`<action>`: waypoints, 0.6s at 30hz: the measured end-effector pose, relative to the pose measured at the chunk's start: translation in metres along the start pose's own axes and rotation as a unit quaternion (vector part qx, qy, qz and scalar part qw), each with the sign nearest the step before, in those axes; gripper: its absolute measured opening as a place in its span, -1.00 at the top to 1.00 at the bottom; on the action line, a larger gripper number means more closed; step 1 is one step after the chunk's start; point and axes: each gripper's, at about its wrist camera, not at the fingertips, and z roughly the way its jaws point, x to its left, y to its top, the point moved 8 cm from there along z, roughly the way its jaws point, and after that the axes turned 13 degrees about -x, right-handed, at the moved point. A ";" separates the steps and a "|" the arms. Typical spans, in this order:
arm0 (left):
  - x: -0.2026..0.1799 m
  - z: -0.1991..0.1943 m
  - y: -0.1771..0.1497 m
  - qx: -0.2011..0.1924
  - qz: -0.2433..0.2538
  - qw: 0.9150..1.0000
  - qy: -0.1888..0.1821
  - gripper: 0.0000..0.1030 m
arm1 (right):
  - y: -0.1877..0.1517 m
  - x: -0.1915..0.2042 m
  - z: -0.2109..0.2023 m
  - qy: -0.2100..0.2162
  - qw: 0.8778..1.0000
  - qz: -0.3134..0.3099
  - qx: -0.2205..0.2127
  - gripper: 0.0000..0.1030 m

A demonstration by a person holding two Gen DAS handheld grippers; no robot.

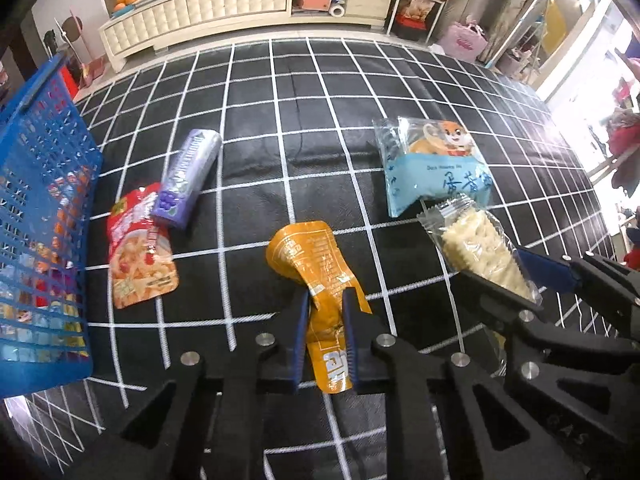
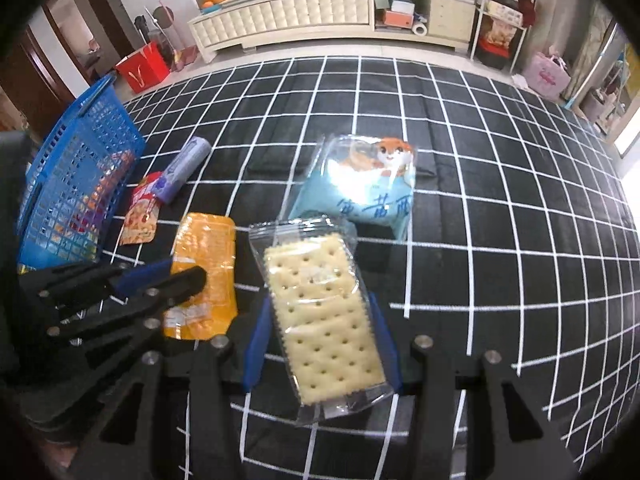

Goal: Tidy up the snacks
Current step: 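Grasp the orange pouch with the left tool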

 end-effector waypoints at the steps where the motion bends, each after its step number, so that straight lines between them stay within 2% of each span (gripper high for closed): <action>1: 0.003 -0.008 0.000 -0.003 0.003 1.000 -0.002 0.72 | 0.000 0.003 -0.004 0.001 1.000 0.001 0.001 -0.02; 7: 0.028 -0.048 0.005 -0.035 0.007 0.999 -0.011 0.71 | 0.013 0.026 -0.027 -0.003 1.000 -0.012 -0.015 -0.02; 13: 0.052 -0.093 0.023 -0.061 -0.001 0.998 -0.016 0.71 | 0.035 0.072 -0.059 -0.002 0.998 -0.049 -0.044 -0.02; 18: 0.074 -0.135 0.042 -0.101 0.004 0.995 -0.014 0.71 | 0.050 0.109 -0.081 0.010 0.996 -0.067 -0.062 -0.02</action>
